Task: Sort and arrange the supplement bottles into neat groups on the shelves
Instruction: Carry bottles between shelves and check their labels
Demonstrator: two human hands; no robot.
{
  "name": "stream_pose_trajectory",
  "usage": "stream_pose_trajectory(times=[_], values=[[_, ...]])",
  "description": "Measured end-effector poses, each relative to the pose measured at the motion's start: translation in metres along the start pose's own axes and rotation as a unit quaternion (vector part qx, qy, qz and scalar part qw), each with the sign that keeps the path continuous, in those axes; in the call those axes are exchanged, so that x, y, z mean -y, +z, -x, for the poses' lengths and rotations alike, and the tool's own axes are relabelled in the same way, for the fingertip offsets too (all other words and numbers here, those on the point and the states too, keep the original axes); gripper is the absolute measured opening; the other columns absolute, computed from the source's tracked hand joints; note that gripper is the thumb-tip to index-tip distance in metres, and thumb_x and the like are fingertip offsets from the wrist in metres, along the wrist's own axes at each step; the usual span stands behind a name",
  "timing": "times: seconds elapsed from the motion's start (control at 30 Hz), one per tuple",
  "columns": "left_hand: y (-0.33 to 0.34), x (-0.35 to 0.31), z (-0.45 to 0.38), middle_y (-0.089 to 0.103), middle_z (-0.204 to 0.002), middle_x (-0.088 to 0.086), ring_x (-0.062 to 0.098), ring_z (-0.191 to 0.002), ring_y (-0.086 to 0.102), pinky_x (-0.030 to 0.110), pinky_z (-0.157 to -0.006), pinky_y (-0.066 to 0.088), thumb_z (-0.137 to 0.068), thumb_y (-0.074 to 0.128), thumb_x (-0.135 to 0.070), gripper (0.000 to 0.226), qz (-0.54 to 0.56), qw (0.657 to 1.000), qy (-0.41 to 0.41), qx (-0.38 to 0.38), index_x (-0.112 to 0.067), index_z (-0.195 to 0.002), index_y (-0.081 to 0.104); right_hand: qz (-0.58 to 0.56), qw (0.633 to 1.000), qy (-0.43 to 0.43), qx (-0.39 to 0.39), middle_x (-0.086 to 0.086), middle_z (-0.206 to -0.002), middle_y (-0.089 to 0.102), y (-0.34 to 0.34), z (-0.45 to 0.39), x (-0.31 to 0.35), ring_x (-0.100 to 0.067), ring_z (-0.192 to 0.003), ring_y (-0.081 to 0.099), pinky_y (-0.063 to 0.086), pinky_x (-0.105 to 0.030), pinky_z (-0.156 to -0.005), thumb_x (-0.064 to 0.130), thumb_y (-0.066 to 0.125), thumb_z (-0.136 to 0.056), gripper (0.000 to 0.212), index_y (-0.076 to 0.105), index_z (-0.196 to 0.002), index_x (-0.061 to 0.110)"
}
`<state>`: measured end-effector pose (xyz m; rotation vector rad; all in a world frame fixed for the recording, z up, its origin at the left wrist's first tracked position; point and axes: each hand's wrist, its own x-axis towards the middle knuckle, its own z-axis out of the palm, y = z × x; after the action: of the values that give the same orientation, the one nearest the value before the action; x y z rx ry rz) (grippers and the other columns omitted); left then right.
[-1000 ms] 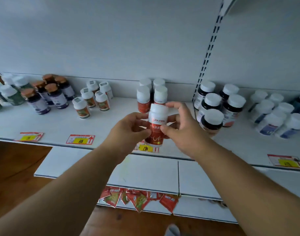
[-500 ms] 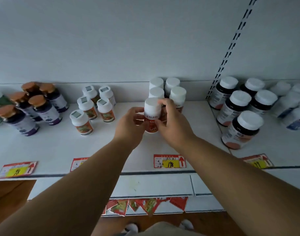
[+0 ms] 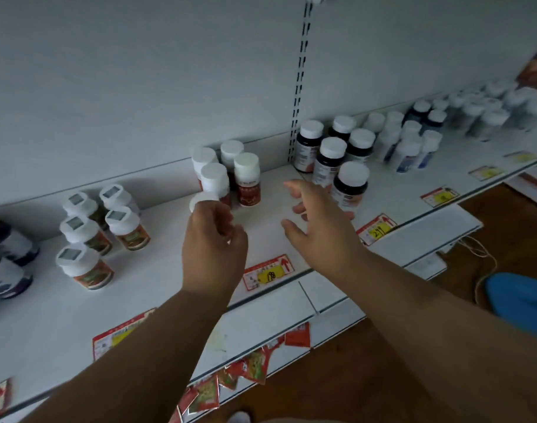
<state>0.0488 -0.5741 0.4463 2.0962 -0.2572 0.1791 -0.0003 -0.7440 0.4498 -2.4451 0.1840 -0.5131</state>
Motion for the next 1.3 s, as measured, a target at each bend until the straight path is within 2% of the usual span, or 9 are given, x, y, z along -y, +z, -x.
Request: stream_pose_trajectory(times=[0.17,0.3,0.43,0.53,0.7,0.93,1.1,1.17,1.3], values=[[0.054,-0.048,0.039,0.060,-0.092,-0.007,0.009,-0.086,0.060,0.014,-0.070,0.045,-0.086,0.069,-0.011,0.028,0.021,0.994,0.094,0.053,-0.027,-0.100,0.051,-0.035,0.999,0.003,-0.022,0.000,-0.129,0.049,-0.053,0.032,-0.045,-0.001,-0.100,0.050,0.051,-0.036,-0.091,0.018,0.066,-0.090,0.055,0.044,-0.140,0.022],[0.138,-0.096,0.078,0.061,-0.095,-0.005,0.010,-0.086,0.059,0.018,-0.073,0.048,-0.083,0.069,-0.007,0.033,0.017,0.986,0.130,0.101,-0.027,-0.103,0.052,0.001,0.999,0.033,-0.024,0.003,-0.131,0.047,-0.129,0.068,-0.106,-0.007,-0.106,0.052,0.049,-0.029,-0.090,0.019,0.065,-0.091,0.056,0.042,-0.141,0.027],[0.209,-0.138,0.114,0.059,-0.093,-0.007,0.005,-0.084,0.057,0.005,-0.071,0.039,-0.084,0.070,-0.008,0.033,0.005,0.980,0.139,0.140,-0.028,-0.103,0.052,0.033,0.997,0.069,-0.025,0.006,-0.133,0.047,-0.204,0.100,-0.170,-0.005,-0.109,0.052,0.050,-0.027,-0.091,0.025,0.064,-0.092,0.055,0.040,-0.141,0.033],[0.250,-0.162,0.125,0.055,-0.093,-0.012,0.003,-0.085,0.056,0.005,-0.070,0.040,-0.085,0.070,-0.007,0.034,-0.003,0.975,0.143,0.172,-0.029,-0.102,0.051,0.027,0.993,0.108,-0.024,0.008,-0.135,0.047,-0.236,0.106,-0.212,-0.006,-0.110,0.053,0.051,-0.026,-0.091,0.026,0.064,-0.093,0.056,0.039,-0.141,0.036],[0.326,-0.181,0.109,0.055,-0.096,-0.011,0.006,-0.086,0.055,0.010,-0.072,0.041,-0.087,0.070,-0.013,0.031,-0.050,0.963,0.147,0.221,-0.030,-0.104,0.051,0.033,0.989,0.139,-0.028,0.009,-0.132,0.047,-0.246,0.090,-0.280,0.000,-0.107,0.049,0.047,-0.018,-0.085,0.028,0.062,-0.094,0.050,0.041,-0.139,0.034],[0.443,-0.201,0.072,0.052,-0.102,-0.011,0.008,-0.089,0.054,0.017,-0.077,0.046,-0.089,0.070,-0.015,0.028,-0.076,0.923,0.183,0.329,-0.021,-0.113,0.058,0.040,0.977,0.209,-0.003,0.003,-0.136,0.050,-0.266,0.058,-0.371,-0.010,-0.112,0.055,0.041,-0.011,-0.085,0.026,0.064,-0.093,0.050,0.044,-0.139,0.029],[0.503,-0.207,0.068,0.050,-0.100,-0.016,0.004,-0.089,0.051,0.005,-0.078,0.036,-0.090,0.069,-0.017,0.025,-0.098,0.912,0.177,0.356,-0.019,-0.114,0.061,0.035,0.976,0.214,0.010,0.004,-0.136,0.052,-0.274,0.046,-0.437,-0.008,-0.111,0.055,0.034,-0.003,-0.081,0.027,0.065,-0.093,0.048,0.047,-0.138,0.027],[0.519,-0.200,0.071,0.048,-0.101,-0.017,0.003,-0.091,0.049,0.005,-0.078,0.034,-0.091,0.068,-0.016,0.026,-0.114,0.917,0.161,0.346,-0.019,-0.115,0.061,0.029,0.976,0.215,0.021,0.003,-0.135,0.054,-0.265,0.043,-0.463,-0.005,-0.107,0.054,0.037,-0.006,-0.085,0.028,0.066,-0.092,0.048,0.049,-0.137,0.025],[0.557,-0.177,0.079,0.053,-0.105,-0.011,0.007,-0.094,0.052,0.019,-0.083,0.043,-0.090,0.067,-0.015,0.028,-0.156,0.931,0.117,0.310,-0.018,-0.117,0.060,-0.010,0.974,0.214,0.071,0.004,-0.134,0.054,-0.237,0.045,-0.524,-0.010,-0.112,0.056,0.048,-0.023,-0.096,0.028,0.066,-0.092,0.048,0.048,-0.136,0.027]])
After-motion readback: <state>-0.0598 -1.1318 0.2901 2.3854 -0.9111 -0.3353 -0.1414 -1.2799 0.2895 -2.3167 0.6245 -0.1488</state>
